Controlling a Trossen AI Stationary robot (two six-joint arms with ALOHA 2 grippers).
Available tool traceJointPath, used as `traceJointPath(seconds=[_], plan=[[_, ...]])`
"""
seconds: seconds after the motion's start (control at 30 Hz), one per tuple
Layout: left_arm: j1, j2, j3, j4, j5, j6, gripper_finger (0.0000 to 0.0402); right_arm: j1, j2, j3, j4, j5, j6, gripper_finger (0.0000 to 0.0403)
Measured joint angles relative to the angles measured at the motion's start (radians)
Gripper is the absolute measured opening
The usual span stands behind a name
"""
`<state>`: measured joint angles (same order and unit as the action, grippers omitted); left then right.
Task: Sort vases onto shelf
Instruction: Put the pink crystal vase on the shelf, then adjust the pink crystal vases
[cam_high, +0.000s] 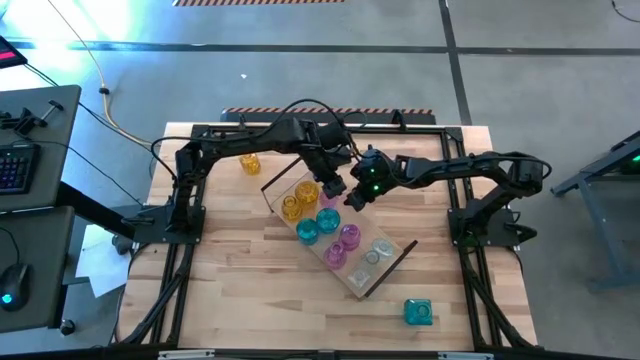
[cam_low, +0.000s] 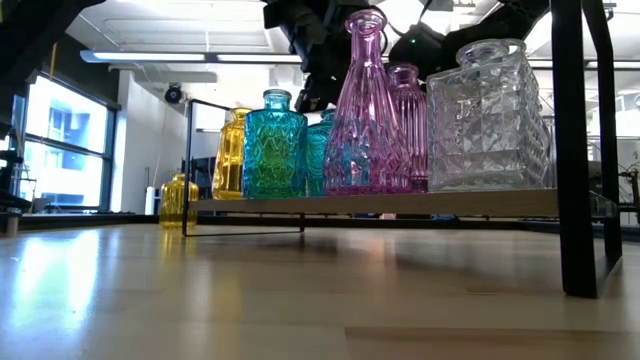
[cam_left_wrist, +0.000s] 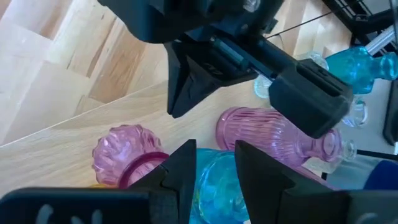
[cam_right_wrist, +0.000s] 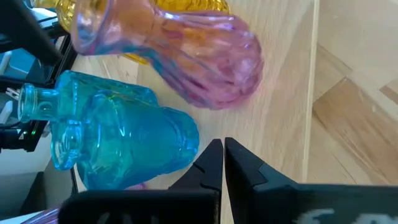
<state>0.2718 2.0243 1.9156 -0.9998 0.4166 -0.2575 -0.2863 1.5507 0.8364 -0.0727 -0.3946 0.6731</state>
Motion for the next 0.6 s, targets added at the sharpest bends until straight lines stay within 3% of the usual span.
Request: traceJointPath(seconds=[0.33,0.6], plan=[[0.002,-0.006,-0.003,0.01,-0.08,0.005,0.0104,-0.012,0.0,0.0,-0.021,0.021,-0.023,0.0],[0.006,-0.117,-0.002,0.145,-0.224,0.008,0.0104,-0.069,-0.022,0.0,-0.02,0.053,-0.026,0.0]])
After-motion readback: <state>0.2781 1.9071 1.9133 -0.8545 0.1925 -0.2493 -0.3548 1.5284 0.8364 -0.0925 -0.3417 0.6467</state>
